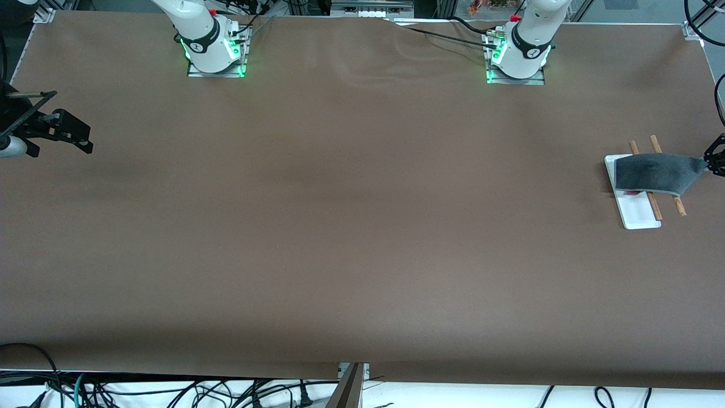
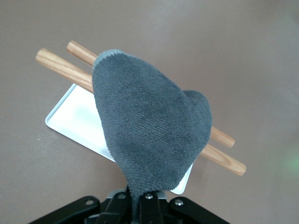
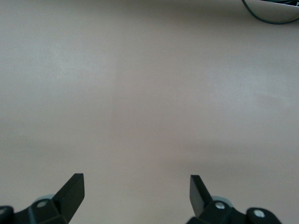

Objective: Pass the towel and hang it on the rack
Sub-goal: 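Lower the towel onto the dowels and open the left gripper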

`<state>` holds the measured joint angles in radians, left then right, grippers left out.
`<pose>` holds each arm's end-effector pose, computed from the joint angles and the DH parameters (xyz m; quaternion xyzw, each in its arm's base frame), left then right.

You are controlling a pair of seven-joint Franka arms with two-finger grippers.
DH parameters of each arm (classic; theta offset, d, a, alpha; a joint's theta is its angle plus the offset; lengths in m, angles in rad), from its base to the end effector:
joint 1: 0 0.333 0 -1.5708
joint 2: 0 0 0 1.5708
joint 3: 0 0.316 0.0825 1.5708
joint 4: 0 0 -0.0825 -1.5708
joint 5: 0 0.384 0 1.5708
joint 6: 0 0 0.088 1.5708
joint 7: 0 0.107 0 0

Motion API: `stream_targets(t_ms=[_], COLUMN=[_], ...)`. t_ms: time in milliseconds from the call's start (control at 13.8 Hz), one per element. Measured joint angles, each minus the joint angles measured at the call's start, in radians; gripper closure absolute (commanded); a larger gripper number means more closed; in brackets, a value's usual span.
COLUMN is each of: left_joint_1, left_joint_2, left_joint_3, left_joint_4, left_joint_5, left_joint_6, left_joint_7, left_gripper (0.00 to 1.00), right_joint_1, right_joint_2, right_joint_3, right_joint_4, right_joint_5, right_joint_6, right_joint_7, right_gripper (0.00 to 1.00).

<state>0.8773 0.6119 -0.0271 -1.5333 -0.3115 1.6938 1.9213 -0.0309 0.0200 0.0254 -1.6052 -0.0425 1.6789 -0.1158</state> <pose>0.4501 0.4717 0.2747 0.8543 -0.4446 0.1105 0.2456 0.5703 -0.0074 0.6068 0.9978 0.0568 0.0255 0.0225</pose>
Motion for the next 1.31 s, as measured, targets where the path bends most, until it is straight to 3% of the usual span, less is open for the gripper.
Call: stream_targets(t_ms=[73, 145, 653, 1306], left_joint_1=[0.005, 0.011, 0.008, 0.029], left_joint_2=[0.006, 0.012, 0.015, 0.015], left_joint_3=[0.000, 0.000, -0.017, -0.012], left_joint_4=[0.000, 0.001, 0.089, 0.127], left_joint_5=[0.000, 0.000, 0.000, 0.000], left_joint_6=[0.002, 0.004, 0.004, 0.004], left_joint_7=[0.002, 0.005, 0.009, 0.009], left_gripper=[0.29, 0.00, 0.00, 0.00], right_joint_1=[0.000, 0.000, 0.000, 0.037], right_joint_2=[0.001, 0.002, 0.003, 0.003], right_joint_3=[0.000, 0.000, 0.000, 0.005], right_joint_4=[0.000, 0.000, 0.001, 0.005], right_joint_5=[0.000, 0.000, 0.000, 0.000], right_joint_6=[0.000, 0.000, 0.000, 0.000], right_joint_7=[0.000, 0.000, 0.000, 0.003], right_gripper=[0.00, 0.00, 0.00, 0.00])
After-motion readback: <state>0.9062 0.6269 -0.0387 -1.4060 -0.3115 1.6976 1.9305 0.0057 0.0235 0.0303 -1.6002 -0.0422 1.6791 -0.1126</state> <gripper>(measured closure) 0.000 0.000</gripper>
